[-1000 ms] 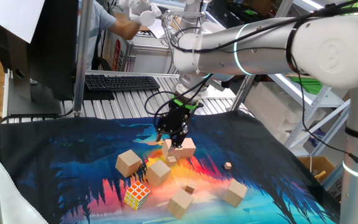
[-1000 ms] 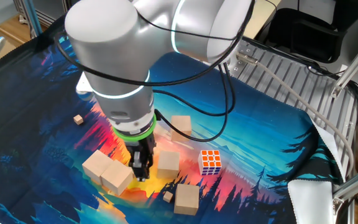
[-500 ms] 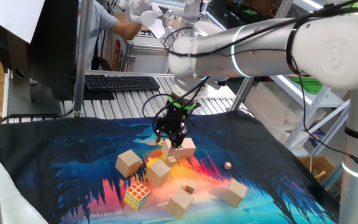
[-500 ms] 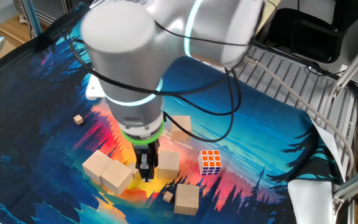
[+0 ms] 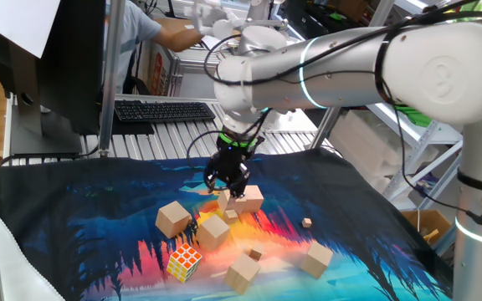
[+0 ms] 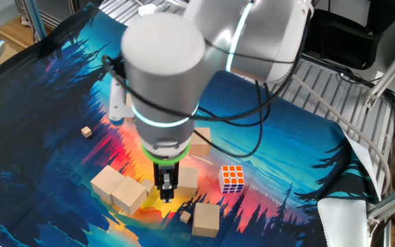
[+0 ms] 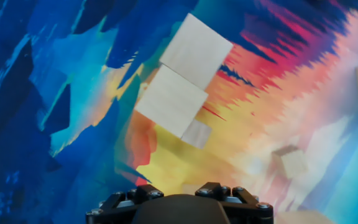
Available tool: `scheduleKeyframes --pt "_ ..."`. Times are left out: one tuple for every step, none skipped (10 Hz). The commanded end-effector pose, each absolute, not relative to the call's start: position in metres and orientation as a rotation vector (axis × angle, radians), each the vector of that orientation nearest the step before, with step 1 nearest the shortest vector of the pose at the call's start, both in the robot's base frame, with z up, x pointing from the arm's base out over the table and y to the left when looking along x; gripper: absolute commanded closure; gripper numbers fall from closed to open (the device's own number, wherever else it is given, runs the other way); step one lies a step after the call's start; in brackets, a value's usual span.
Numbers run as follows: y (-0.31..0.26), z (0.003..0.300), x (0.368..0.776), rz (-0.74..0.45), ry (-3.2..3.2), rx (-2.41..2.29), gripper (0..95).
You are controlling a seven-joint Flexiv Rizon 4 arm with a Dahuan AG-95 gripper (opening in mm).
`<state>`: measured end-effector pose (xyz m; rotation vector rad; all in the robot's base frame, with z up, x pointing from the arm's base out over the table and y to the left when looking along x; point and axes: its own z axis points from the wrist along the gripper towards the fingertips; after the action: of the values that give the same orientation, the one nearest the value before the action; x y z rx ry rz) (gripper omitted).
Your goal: Stack the blocks into a pyramid shape
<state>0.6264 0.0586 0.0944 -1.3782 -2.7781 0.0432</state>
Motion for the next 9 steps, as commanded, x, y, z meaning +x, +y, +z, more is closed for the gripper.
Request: scheduleKeyframes --pt "0.059 0.094 0.627 -0.026 -2.814 -1.322 38.0" --pt "0.059 0.094 0.627 -0.023 -2.816 -1.327 38.0" --pt "0.059 0.094 0.627 -0.005 -2.802 -1.351 38.0" --pt "0.059 0.094 0.627 -0.004 -2.818 -1.315 38.0" --pt "0.059 0.094 0.627 -0.012 -2.831 -1.291 38.0" --pt "0.059 0.094 0.627 -0.021 -2.843 -1.28 38.0" --pt "0.059 0.094 0.627 -0.021 -2.849 -1.276 38.0" --pt "0.071 0.092 0.624 -0.032 -2.828 -1.319 38.0" --pt "0.087 0.093 0.625 -0.038 -2.793 -1.385 38.0"
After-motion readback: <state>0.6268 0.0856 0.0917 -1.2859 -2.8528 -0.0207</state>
